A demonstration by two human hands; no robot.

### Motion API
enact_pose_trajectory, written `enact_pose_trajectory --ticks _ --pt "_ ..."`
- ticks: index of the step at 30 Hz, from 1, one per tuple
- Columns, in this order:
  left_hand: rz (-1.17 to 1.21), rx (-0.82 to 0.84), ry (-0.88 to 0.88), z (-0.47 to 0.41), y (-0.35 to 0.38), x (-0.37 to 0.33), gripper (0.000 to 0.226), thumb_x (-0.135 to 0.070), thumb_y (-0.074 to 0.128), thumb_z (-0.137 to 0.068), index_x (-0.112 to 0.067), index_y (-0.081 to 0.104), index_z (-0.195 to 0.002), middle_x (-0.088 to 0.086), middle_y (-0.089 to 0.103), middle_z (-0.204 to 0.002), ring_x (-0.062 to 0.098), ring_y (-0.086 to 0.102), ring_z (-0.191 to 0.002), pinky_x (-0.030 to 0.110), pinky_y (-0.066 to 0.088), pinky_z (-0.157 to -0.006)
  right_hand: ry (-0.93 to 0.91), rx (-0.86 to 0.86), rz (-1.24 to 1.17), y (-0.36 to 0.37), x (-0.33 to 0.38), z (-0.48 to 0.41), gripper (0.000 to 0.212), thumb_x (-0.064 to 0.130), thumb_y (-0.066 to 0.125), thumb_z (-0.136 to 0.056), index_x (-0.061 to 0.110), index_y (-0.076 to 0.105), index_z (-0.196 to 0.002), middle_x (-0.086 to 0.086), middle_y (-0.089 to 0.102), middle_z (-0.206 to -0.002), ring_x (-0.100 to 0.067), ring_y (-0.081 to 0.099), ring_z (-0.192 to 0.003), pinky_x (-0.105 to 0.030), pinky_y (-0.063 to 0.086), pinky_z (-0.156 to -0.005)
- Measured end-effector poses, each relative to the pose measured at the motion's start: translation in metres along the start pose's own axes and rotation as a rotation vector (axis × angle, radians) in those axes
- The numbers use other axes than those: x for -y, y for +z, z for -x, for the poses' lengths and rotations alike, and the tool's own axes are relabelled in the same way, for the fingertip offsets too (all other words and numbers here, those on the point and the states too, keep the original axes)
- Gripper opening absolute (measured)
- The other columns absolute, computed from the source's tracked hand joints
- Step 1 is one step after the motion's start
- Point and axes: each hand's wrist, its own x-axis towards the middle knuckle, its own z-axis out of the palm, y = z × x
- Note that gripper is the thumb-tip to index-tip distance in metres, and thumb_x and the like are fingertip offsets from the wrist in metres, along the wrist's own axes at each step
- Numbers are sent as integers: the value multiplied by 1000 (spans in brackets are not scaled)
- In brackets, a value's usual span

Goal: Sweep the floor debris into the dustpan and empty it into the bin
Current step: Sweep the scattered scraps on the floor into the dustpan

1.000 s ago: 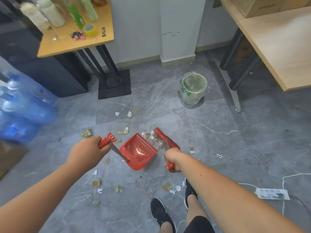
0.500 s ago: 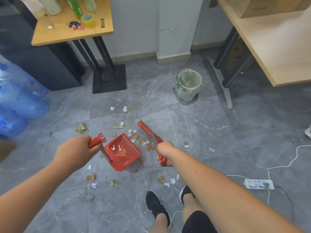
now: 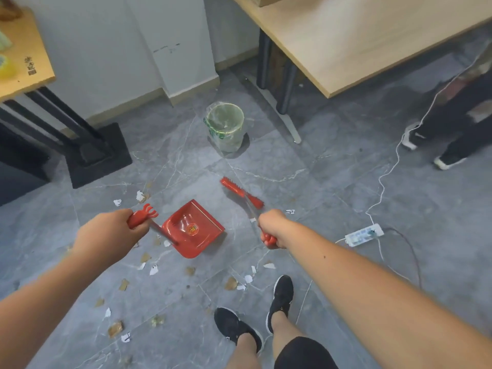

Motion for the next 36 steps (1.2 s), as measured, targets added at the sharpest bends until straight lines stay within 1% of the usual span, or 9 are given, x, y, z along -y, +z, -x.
enact_pose_trajectory --ticks 3,7,12,17,21,25,29,32,36 --pt "-42 8 73 -9 -5 -49 50 -58 54 -95 -15 59 -72 2 63 -59 19 60 -53 29 40 -48 18 -33 -79 -53 -15 -7 23 -1 33 -92 11 49 -81 -10 44 -63 -10 31 -23 -10 28 -37" --pt "-62 6 155 -19 -13 -111 48 -55 57 -96 -14 58 -70 3 63 -60 20 60 -55 29 42 -49 51 -114 -135 -121 -33 -23 21 -1 35 -91 10 53 -92 -9 45 -60 -13 35 -37 -12 31 -37" --pt "-60 12 210 -27 -18 -171 48 -56 60 -94 -14 57 -70 3 62 -59 22 60 -56 31 44 -50 42 -196 -45 -192 -57 -47 25 3 36 -94 6 51 -114 -16 52 -70 -11 36 -23 -14 35 -35" --pt "-84 34 242 -29 -16 -207 45 -56 61 -93 -17 58 -71 3 63 -60 21 61 -55 32 46 -51 70 -229 12 -230 -70 -64 27 3 39 -93 6 53 -115 -16 55 -72 -17 46 -41 -16 38 -36" --pt "-42 64 234 -26 -8 -213 44 -55 62 -94 -17 59 -71 3 63 -59 21 61 -55 30 44 -48 109 -188 53 -220 -85 -66 28 -1 37 -90 5 52 -113 -14 52 -70 -15 42 -40 -15 36 -38" --pt "-38 76 201 -23 -4 -199 45 -57 60 -94 -17 61 -73 3 64 -60 21 62 -54 32 49 -49 123 -134 80 -189 -94 -63 24 -1 38 -89 5 51 -109 -19 55 -79 -13 37 -37 -16 34 -37" --pt "-45 79 145 -13 -2 -165 48 -56 61 -94 -14 61 -72 5 64 -60 23 63 -55 35 51 -51 138 -58 95 -155 -93 -52 18 1 40 -91 5 52 -104 -17 54 -73 -12 33 -29 -15 34 -38" --pt "-37 64 94 0 0 -134 49 -58 60 -93 -14 60 -71 5 63 -62 22 61 -57 33 49 -52 146 30 86 -130 -86 -37 17 0 35 -96 6 51 -94 -13 55 -56 -11 34 -19 -10 31 -36" --pt "-18 63 27 23 7 -80 49 -57 61 -93 -13 60 -70 5 63 -61 22 60 -56 29 41 -48 100 57 166 -86 -80 -27 15 1 40 -95 10 51 -101 -12 50 -68 -8 36 -19 -11 33 -35"
